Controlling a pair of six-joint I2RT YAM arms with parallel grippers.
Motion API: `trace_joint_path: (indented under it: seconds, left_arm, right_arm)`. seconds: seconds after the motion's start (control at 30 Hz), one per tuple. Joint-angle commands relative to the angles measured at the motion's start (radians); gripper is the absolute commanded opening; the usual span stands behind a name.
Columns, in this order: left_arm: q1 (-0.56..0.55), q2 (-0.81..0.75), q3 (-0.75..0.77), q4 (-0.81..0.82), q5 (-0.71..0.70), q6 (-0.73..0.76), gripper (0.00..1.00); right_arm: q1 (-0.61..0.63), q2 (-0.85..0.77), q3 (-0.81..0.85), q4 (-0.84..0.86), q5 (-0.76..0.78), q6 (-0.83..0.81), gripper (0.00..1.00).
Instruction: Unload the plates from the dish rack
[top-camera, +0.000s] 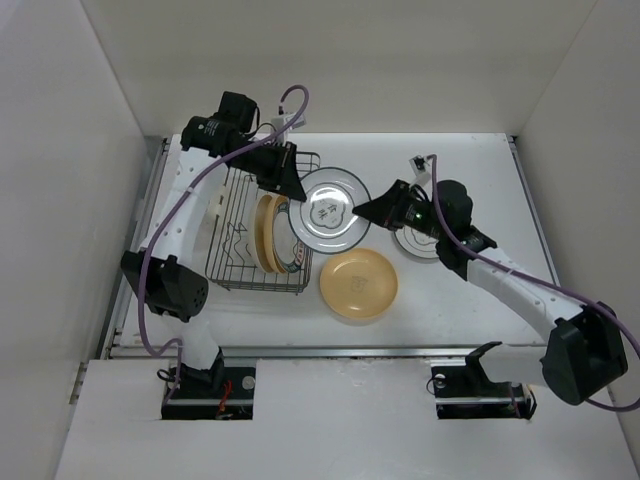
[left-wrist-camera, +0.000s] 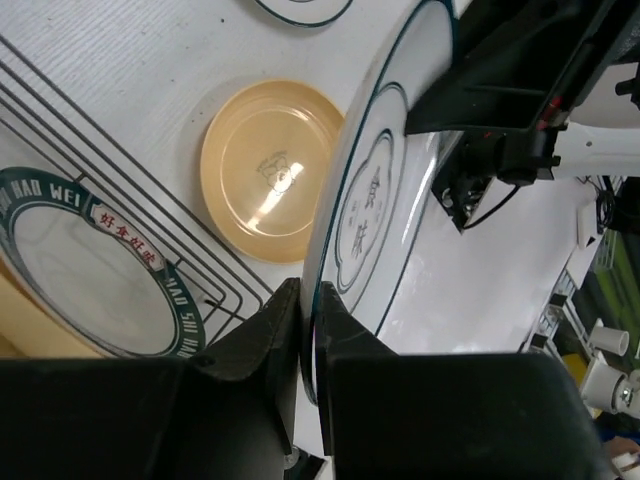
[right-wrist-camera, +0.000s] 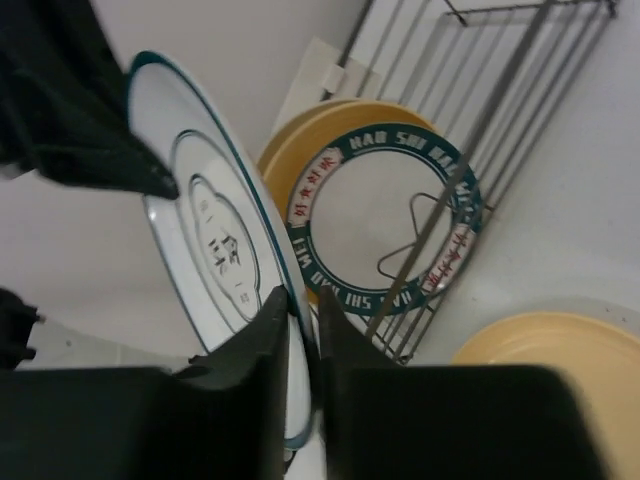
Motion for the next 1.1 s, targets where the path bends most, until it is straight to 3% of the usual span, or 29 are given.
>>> trace_joint_path:
  seconds: [0.0,0.03,0.1,0.13,0.17,0.27,0.4,0.53,0.67,0.9,1.07]
  left_arm:
    - [0.004,-0.035,-0.001,-0.018,0.14,0.024,0.0]
    - [0.004,-0.035,-0.001,-0.018,0.12,0.024,0.0]
    - [0.004,-0.035,-0.001,-0.018,0.051,0.024,0.16]
    - [0.004,-0.035,-0.001,-0.008,0.014,0.024,0.5]
    - [0.004,-0.035,-0.001,-0.008,-0.062,0.024,0.69]
    - [-0.007,-0.046,0.018,-0.008,-0.228,-0.003,1.0]
    - [-0.025,-0.078,0.009,0.031,-0.705,-0.071,1.0]
    - [-0.025,-0.087,-0.011,0.032,-0.938,-0.082,1.0]
    - [-0.025,-0.064,-0.035,-0.017,-1.034,-0.07,1.0]
    - [-0.025,-0.023,-0.101,-0.059,-1.066,-0.05,1.0]
    - [-0.025,-0.035,-0.121,-0.05,-1.066,-0.05,1.0]
  right_arm:
    - [0.007,0.014,-0.033,0.144,-0.037,0.044,0.13]
    - [0.007,0.014,-0.033,0.144,-0.037,0.053,0.03]
    - [0.007,-0.008,-0.056,0.144,0.01,0.069,0.0]
    - [0.007,-0.032,-0.065,0.144,0.029,0.079,0.0]
    - [0.007,-0.046,-0.065,0.144,0.048,0.089,0.0]
    - [-0.013,-0.11,-0.077,0.036,0.18,0.089,0.0]
    - [-0.067,-0.23,-0.109,-0.137,0.409,0.119,0.0]
    - [-0.102,-0.363,-0.159,-0.337,0.666,0.187,0.0]
    - [-0.148,-0.448,-0.234,-0.438,0.877,0.245,0.0]
    - [-0.205,-0.401,-0.268,-0.458,0.914,0.26,0.0]
    - [-0.248,-0.283,-0.295,-0.364,0.923,0.279,0.0]
